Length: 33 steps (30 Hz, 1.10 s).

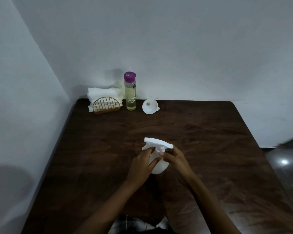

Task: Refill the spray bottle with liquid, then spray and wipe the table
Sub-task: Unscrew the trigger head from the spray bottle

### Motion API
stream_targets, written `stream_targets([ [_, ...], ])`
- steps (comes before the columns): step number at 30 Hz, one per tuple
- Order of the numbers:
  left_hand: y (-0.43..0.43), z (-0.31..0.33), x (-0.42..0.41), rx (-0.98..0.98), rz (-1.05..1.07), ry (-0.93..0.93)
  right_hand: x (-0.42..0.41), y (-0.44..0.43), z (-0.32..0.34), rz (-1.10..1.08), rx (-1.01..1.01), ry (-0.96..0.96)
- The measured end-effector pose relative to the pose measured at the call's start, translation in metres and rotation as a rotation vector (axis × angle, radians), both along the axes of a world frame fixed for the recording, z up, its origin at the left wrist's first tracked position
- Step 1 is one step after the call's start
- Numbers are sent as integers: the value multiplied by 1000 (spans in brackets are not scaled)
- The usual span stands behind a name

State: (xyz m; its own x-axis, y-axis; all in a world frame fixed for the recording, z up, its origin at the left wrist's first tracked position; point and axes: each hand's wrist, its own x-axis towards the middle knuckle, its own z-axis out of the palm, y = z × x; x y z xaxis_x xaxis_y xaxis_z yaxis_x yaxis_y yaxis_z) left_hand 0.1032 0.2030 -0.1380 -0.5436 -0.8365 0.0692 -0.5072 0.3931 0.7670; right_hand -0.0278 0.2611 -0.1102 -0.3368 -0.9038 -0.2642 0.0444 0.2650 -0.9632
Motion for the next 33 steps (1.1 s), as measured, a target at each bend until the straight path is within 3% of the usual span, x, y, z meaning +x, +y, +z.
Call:
stream_targets([
  [9, -1, -1, -1, -13, -6, 26, 3, -5, 10, -60, -98, 219],
  [23, -4, -1, -1, 18, -23, 32, -14, -4, 60, -201, -234, -22],
  [33, -3, -5, 1, -18, -43, 73, -54, 3, 87, -445, -338, -267],
])
